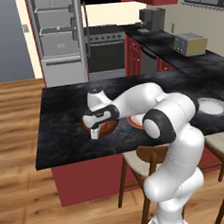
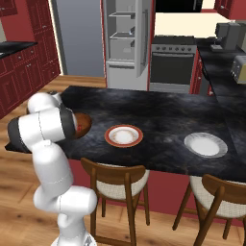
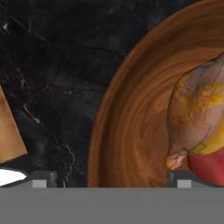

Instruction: Pick the chicken drumstick and bell pepper from their plates and place them in the bowl. Then put the bowl in the fridge.

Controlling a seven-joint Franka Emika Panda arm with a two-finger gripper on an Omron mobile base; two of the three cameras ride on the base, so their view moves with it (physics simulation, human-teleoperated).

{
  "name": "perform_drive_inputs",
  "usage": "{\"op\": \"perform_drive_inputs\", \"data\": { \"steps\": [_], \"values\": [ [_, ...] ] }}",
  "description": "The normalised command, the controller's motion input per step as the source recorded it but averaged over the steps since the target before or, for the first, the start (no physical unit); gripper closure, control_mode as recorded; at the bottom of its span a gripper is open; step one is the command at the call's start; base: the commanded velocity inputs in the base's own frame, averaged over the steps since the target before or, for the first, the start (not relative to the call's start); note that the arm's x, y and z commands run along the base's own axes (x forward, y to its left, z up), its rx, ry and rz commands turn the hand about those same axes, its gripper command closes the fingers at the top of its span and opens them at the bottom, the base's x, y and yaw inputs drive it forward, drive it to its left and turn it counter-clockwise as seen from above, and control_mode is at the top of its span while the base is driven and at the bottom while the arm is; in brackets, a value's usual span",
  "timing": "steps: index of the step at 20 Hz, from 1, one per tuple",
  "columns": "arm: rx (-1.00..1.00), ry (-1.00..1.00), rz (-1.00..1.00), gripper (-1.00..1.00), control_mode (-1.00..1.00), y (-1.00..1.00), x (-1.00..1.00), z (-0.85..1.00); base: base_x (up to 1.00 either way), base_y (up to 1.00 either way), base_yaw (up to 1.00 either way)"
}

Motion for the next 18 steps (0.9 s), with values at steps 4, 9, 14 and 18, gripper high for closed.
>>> {"op": "perform_drive_inputs", "data": {
  "steps": [4,9,14,18],
  "values": [
    [0.0,0.0,0.11,-1.0,-1.0,0.0,0.13,-0.23,0.0,0.0,0.0],
    [0.0,0.0,0.06,1.0,-1.0,-0.02,-0.01,-0.26,0.0,0.0,0.0],
    [0.01,0.0,0.07,1.0,-1.0,-0.05,-0.04,-0.15,0.0,0.0,0.0],
    [0.04,-0.15,0.17,1.0,-1.0,-0.07,-0.22,0.32,0.0,0.0,0.0]
  ]
}}
